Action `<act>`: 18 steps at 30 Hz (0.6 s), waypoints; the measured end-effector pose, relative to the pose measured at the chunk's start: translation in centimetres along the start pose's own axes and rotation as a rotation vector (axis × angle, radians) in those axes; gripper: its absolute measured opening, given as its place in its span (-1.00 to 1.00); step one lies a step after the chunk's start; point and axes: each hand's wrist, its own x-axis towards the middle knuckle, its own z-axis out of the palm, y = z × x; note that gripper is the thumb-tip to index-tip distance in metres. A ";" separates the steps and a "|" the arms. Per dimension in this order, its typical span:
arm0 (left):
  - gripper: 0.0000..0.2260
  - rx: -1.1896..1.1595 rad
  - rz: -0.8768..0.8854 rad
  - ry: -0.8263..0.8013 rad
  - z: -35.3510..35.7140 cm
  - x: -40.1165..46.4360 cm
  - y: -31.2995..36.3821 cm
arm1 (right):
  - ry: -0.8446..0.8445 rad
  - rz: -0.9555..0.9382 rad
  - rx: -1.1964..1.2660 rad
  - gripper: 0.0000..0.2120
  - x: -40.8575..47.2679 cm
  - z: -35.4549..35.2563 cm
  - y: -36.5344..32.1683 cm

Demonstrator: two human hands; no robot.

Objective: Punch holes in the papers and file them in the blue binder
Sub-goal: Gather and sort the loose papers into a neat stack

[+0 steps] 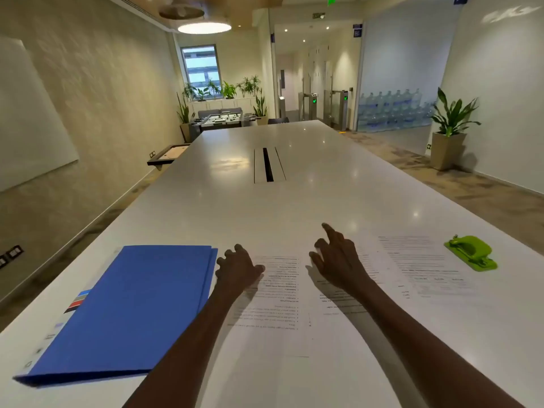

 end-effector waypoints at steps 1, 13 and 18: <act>-0.13 0.012 -0.029 -0.029 0.3 0.0 0.0 | -0.049 -0.007 0.006 -0.71 -0.2 0.3 -0.3; 0.09 0.246 -0.157 -0.016 1.6 -1.9 0.3 | -0.081 -0.009 -0.028 -0.73 -3.4 3.2 -2.0; -0.01 0.231 -0.156 -0.012 1.6 -1.3 0.4 | -0.047 -0.006 -0.045 -0.73 -3.3 3.7 -1.7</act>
